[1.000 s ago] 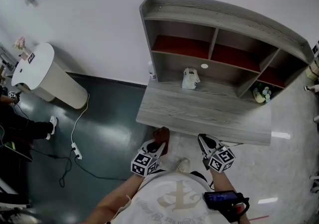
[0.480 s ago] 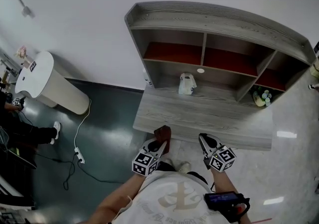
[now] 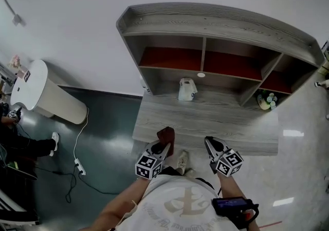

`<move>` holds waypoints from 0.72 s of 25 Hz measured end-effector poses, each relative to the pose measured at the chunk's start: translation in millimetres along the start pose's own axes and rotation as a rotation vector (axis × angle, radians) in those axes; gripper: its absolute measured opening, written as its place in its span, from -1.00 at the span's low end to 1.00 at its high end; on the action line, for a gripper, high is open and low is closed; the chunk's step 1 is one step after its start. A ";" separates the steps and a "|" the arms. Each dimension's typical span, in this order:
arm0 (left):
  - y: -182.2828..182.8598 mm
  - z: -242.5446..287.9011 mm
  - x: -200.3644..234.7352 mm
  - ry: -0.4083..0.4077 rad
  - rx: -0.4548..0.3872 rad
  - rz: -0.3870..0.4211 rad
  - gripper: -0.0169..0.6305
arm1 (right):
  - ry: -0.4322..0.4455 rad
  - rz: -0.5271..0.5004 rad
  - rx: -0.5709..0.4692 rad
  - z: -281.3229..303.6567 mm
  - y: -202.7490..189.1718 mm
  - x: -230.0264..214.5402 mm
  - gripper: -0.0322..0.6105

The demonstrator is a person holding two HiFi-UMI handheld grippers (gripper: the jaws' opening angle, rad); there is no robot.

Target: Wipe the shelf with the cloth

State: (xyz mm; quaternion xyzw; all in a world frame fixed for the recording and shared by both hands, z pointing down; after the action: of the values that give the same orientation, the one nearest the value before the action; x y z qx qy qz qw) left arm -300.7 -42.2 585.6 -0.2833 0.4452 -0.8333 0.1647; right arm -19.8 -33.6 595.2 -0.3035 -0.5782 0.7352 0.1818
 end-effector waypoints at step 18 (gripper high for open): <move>135.6 65.8 79.1 0.216 -0.073 0.079 -0.73 | -0.027 -0.055 0.002 57.7 45.2 -54.2 -0.89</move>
State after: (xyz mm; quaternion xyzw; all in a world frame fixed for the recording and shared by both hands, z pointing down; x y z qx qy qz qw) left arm -319.1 -201.0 527.1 -0.1800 0.5013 -0.8351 0.1380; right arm -13.2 -121.7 573.0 -0.2774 -0.5879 0.7347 0.1942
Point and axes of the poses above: the fingertips, and each gripper's own axes: z forward along the fingers, x to its left, y out of its top, the point moved 9 cm from there along -z, backward along the fingers, and after that the axes turned 10 degrees about -z, right-handed, at the moved point
